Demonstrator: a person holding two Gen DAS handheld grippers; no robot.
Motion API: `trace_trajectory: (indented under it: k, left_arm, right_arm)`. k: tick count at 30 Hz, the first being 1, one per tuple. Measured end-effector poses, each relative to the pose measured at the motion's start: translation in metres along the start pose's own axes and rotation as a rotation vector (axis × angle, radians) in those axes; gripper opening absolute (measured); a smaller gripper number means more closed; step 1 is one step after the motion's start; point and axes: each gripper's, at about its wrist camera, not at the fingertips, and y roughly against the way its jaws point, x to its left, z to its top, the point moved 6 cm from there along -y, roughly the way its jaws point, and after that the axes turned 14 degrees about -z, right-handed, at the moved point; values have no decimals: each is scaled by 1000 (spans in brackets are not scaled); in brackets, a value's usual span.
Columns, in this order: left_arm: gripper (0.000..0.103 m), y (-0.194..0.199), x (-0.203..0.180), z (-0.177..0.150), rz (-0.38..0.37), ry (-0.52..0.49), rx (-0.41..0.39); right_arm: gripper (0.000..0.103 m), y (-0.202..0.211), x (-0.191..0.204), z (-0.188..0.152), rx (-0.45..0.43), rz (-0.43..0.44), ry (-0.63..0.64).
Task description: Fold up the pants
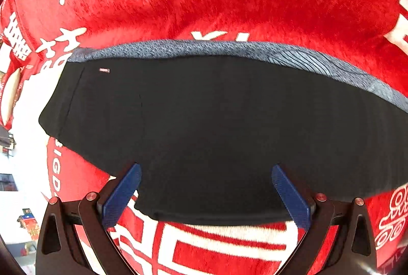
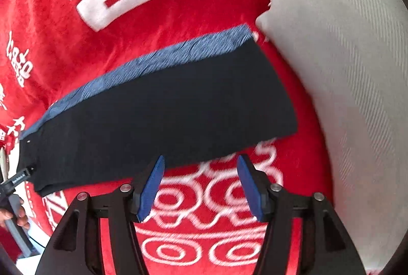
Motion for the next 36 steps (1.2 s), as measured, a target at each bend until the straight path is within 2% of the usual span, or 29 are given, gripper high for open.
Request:
trace_trajectory:
  k: [5, 11, 15, 18, 26, 29, 31, 33, 36]
  left_arm:
    - [103, 3, 4, -8, -55, -35, -8]
    - [103, 12, 31, -13, -106, -70, -4]
    - [103, 18, 59, -11, -113, -97, -8]
    - [103, 19, 85, -4, -121, -93, -20]
    - [103, 1, 125, 14, -147, -73, -16]
    - [103, -5, 131, 13, -162, -65, -11]
    - [103, -7, 133, 12, -174, -56, -8]
    - [103, -7, 134, 12, -185, -50, -7]
    - [103, -7, 133, 13, -200, -47, -11]
  right_arm:
    - [64, 4, 30, -23, 33, 24, -12]
    - [65, 22, 78, -54, 8, 61, -53]
    - [67, 29, 131, -68, -10, 128, -53]
    - [69, 34, 173, -80, -13, 220, -46]
    - [69, 9, 296, -100, 88, 416, -21]
    - [61, 4, 327, -108, 128, 508, -17]
    - [52, -1, 336, -111, 146, 523, -21]
    - [48, -7, 339, -111, 162, 531, -43]
    - [48, -14, 336, -111, 175, 549, -92]
